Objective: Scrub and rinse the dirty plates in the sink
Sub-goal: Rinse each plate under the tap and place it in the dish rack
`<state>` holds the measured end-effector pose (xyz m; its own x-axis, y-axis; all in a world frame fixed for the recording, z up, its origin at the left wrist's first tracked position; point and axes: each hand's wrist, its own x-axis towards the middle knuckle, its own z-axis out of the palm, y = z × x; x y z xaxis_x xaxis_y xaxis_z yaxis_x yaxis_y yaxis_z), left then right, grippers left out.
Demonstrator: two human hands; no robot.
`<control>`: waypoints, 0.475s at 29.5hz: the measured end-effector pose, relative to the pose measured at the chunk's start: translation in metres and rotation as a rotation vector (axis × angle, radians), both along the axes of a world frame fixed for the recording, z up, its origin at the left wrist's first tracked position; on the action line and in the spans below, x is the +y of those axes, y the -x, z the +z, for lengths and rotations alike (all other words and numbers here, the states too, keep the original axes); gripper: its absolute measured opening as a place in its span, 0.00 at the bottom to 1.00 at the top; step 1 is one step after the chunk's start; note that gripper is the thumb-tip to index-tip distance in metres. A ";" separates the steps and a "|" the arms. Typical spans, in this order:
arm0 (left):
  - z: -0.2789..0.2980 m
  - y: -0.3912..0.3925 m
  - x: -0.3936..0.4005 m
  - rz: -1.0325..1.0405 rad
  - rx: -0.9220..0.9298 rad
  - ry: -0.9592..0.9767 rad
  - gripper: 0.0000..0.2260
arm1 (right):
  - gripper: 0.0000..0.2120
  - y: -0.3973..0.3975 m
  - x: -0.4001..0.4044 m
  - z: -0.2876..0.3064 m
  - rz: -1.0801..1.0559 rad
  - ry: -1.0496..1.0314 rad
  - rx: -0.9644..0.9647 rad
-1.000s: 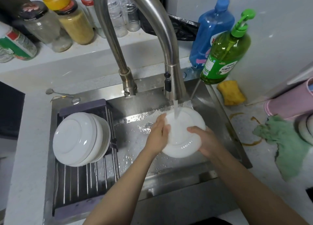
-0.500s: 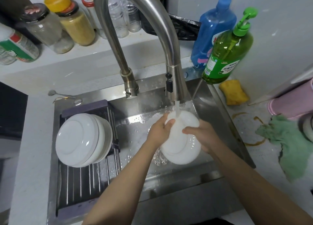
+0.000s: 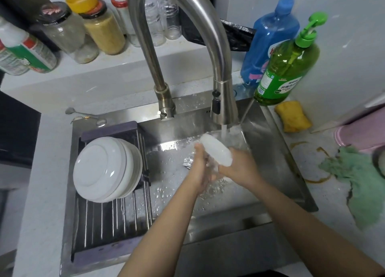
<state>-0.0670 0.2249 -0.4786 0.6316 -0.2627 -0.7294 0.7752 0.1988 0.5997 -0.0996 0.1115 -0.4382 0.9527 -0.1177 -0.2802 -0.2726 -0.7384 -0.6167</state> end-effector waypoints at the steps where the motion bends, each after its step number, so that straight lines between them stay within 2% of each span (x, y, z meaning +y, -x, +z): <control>1: 0.003 -0.005 0.009 0.052 0.067 0.097 0.33 | 0.18 0.001 -0.002 -0.001 0.105 0.061 -0.035; 2: 0.002 -0.008 0.015 0.113 0.119 0.143 0.34 | 0.18 0.004 -0.006 -0.004 0.209 0.121 -0.061; 5: 0.002 -0.013 0.019 0.142 0.245 0.109 0.22 | 0.13 0.016 -0.008 -0.018 0.552 0.352 -0.160; 7: -0.005 -0.006 0.017 0.176 0.263 0.068 0.20 | 0.11 0.025 -0.010 -0.029 0.610 0.323 -0.192; 9: -0.008 0.003 0.020 0.212 0.202 0.050 0.19 | 0.32 0.029 -0.021 -0.034 0.606 0.219 -0.069; 11: -0.015 0.009 0.027 0.204 0.140 0.061 0.21 | 0.51 0.026 -0.033 -0.041 0.539 0.236 0.105; 12: -0.018 0.012 0.027 0.168 0.107 0.061 0.21 | 0.54 0.021 -0.035 -0.045 0.484 0.276 0.157; 13: -0.016 0.016 0.024 0.116 0.074 0.049 0.21 | 0.51 0.012 -0.032 -0.048 0.437 0.286 0.180; 14: -0.015 0.021 0.021 0.069 0.050 0.049 0.21 | 0.44 0.004 -0.022 -0.052 0.381 0.249 0.201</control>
<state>-0.0878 0.2461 -0.4937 0.6126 -0.2558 -0.7478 0.7873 0.2813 0.5487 -0.1038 0.0895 -0.4902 0.8709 0.1415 -0.4707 -0.0503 -0.9270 -0.3718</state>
